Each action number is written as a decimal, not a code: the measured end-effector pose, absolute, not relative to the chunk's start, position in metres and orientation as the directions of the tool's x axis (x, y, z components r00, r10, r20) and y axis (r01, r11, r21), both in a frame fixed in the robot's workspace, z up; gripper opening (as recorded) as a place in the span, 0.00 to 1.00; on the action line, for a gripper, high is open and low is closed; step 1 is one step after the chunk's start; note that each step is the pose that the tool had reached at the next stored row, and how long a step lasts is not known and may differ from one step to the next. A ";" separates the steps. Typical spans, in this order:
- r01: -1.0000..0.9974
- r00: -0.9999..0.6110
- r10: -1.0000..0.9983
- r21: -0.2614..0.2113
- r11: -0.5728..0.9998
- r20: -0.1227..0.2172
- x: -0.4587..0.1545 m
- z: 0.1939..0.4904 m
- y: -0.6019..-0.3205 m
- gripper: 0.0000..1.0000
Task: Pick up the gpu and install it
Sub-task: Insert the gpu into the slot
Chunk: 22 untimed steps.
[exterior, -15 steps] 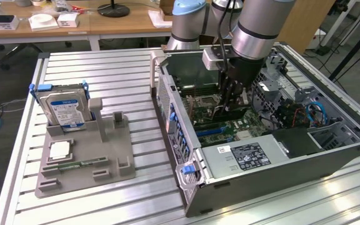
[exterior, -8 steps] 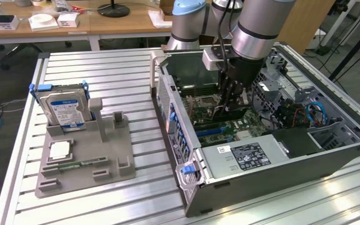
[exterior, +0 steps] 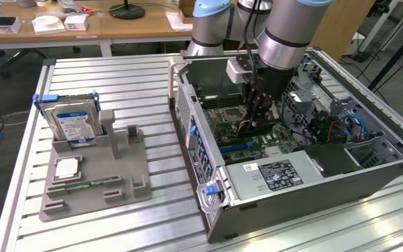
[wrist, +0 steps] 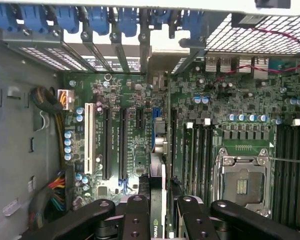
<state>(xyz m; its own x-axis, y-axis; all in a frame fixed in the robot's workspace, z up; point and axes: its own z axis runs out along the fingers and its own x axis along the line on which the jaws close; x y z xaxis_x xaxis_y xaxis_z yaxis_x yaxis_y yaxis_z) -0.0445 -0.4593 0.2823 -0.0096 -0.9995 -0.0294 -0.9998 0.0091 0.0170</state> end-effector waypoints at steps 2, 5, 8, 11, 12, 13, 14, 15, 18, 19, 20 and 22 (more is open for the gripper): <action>-1.000 -0.011 -1.000 0.016 0.010 -0.029 -0.047 0.279 -0.459 0.26; -1.000 -0.011 -1.000 0.012 0.011 -0.029 -0.053 0.273 -0.459 0.26; -1.000 -0.012 -0.999 0.007 0.012 -0.029 -0.060 0.268 -0.459 0.26; -1.000 -0.015 -0.999 0.003 0.015 -0.029 -0.064 0.263 -0.459 0.26; -1.000 -0.015 -0.999 0.002 0.015 -0.029 -0.065 0.261 -0.459 0.26; -1.000 -0.015 -0.999 0.001 0.015 -0.029 -0.065 0.259 -0.459 0.26; -1.000 -0.015 -0.999 0.001 0.015 -0.029 -0.065 0.257 -0.459 0.26; -1.000 -0.016 -0.999 0.001 0.016 -0.029 -0.065 0.256 -0.459 0.26; -1.000 -0.016 -0.999 0.000 0.016 -0.030 -0.066 0.254 -0.459 0.26; -1.000 -0.016 -0.999 0.000 0.016 -0.029 -0.066 0.253 -0.459 0.26; -1.000 -0.017 -0.999 0.000 0.017 -0.029 -0.066 0.253 -0.459 0.26; -1.000 -0.018 -0.999 0.000 0.018 -0.029 -0.066 0.252 -0.459 0.26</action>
<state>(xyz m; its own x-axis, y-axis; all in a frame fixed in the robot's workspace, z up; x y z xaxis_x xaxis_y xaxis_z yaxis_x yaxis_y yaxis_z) -0.0659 -0.4592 0.2524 -0.0177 -0.9994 -0.0292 -0.9998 0.0177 -0.0001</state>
